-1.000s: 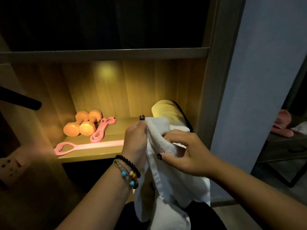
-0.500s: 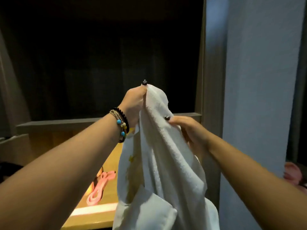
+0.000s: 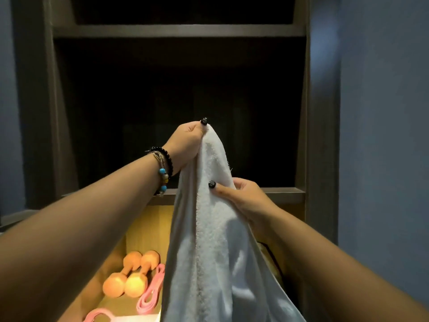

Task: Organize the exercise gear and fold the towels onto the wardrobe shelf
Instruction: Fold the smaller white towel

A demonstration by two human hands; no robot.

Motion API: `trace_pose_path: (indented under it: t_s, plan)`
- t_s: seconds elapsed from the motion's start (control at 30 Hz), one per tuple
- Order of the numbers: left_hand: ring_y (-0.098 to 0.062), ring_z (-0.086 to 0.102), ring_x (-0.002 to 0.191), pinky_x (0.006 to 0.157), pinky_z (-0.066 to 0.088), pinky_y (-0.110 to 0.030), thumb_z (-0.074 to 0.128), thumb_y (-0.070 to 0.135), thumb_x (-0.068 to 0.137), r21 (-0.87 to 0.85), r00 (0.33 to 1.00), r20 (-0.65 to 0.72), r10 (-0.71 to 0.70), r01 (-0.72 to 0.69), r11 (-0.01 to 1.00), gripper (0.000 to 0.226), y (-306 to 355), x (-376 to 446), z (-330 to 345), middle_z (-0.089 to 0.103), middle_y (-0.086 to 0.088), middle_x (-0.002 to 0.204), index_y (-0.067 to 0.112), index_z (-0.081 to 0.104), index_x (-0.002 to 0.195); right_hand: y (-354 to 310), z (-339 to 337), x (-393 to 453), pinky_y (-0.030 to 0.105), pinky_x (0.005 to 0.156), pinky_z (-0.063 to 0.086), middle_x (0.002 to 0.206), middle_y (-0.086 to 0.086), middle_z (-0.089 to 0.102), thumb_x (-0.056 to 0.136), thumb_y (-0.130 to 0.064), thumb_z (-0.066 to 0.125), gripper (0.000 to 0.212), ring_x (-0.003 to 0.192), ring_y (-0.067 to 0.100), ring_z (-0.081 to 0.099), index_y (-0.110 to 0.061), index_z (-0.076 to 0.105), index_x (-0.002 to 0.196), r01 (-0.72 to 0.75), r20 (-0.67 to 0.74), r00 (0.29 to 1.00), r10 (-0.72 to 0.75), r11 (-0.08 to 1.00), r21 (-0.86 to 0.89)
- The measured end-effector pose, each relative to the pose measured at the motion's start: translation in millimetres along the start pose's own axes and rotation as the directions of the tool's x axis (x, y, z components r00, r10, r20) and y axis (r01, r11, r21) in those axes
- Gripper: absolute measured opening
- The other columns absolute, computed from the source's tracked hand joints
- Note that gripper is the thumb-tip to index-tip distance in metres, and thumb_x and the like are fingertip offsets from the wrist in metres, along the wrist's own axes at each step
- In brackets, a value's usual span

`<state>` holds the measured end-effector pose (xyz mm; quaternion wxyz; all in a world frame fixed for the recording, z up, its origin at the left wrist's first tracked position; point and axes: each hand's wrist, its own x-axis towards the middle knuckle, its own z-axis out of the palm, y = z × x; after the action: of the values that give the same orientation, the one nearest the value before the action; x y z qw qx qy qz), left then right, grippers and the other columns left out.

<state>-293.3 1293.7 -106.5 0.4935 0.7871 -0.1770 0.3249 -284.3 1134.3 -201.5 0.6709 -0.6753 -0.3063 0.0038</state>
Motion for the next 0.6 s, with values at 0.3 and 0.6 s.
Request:
trace_pose_path:
  t_s: [0.3,0.6]
  plan:
    - [-0.02,0.038,0.059,0.06,0.035,-0.032,0.04,0.034,0.101,-0.015,0.982,-0.18,-0.061,0.059,0.998,0.04,-49,-15,-28,0.04,-0.008,0.065,0.012,0.047,0.069,38,10,7,0.032,0.057,0.037,0.065,0.005,0.057,0.052,-0.073,0.071,0.066,0.063,0.018,0.051,-0.011,0.058,0.07,-0.088,-0.195,0.98,0.042,0.968,-0.233]
    - [-0.014,0.045,0.058,0.057,0.038,-0.031,0.046,0.029,0.1,0.196,0.944,-0.303,0.133,-0.074,0.978,0.035,-43,8,-48,0.051,-0.005,0.063,0.005,0.058,0.078,-55,-30,64,0.036,0.064,0.041,0.087,0.018,0.068,0.079,-0.029,0.071,0.021,0.084,0.039,0.062,-0.015,0.062,0.09,0.077,-0.349,0.65,-0.675,0.516,-0.853]
